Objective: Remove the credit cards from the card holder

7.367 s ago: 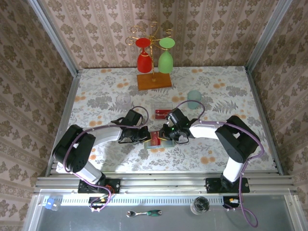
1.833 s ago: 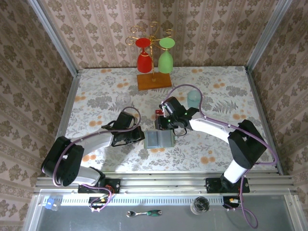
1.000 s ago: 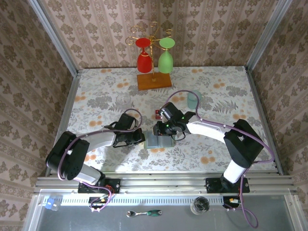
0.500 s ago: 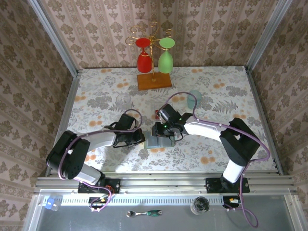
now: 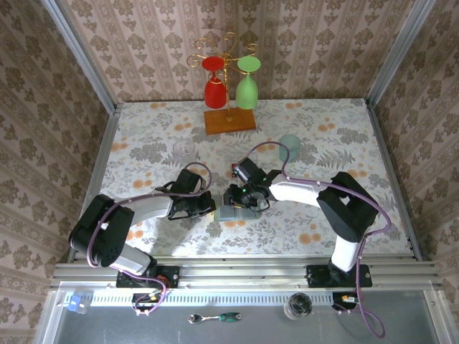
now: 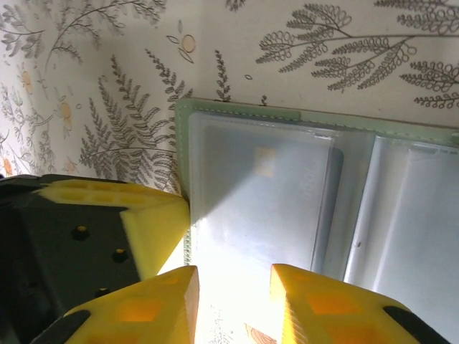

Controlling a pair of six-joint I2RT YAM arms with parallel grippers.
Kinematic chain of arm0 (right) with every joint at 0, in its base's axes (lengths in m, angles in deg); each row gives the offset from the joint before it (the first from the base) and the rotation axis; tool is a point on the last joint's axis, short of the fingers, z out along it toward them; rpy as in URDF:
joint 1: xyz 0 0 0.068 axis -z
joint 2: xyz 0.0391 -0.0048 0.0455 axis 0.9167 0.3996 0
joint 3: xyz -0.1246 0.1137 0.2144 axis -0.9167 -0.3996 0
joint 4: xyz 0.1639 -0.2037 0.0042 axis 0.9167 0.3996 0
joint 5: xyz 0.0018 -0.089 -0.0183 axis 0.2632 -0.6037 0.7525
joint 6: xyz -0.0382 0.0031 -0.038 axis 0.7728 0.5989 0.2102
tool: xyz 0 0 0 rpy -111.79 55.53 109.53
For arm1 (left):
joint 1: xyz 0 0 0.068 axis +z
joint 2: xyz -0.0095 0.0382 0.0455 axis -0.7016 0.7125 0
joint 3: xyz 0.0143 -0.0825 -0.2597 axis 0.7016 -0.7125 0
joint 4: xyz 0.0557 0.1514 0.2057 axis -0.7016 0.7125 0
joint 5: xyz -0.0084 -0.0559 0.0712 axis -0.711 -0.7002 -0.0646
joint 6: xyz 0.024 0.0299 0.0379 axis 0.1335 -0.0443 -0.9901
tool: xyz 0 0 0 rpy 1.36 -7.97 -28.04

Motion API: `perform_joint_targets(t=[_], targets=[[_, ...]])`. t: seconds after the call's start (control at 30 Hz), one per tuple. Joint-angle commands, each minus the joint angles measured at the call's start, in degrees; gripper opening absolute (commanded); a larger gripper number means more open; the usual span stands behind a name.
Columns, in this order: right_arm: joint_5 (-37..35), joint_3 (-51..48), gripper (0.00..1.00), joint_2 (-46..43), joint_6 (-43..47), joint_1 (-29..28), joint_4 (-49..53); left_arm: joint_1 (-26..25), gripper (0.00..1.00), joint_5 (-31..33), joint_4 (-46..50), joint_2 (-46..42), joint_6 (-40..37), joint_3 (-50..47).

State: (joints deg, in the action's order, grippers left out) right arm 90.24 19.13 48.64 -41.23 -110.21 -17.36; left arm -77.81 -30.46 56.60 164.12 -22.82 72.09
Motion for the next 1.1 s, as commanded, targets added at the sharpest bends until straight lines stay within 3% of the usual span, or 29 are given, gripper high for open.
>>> perform_joint_targets(t=[0.0,0.27,0.63,1.07], targets=[[1.7,1.0,0.35,0.9,-1.0,-0.4,-0.7,0.5,0.00,0.0,1.1,0.5,-0.7,-0.3],[2.1,1.2,0.37,1.7,-1.4,-0.4,-1.1,0.6,0.00,-0.2,1.4,0.6,-0.9,-0.3],[3.2,0.6,0.25,3.0,-2.8,-0.5,-3.5,0.6,0.00,-0.3,1.7,0.6,-0.9,-0.3],[2.1,1.2,0.27,4.0,-2.1,-0.5,-0.9,0.6,0.00,-0.3,1.7,0.6,-0.8,-0.2]])
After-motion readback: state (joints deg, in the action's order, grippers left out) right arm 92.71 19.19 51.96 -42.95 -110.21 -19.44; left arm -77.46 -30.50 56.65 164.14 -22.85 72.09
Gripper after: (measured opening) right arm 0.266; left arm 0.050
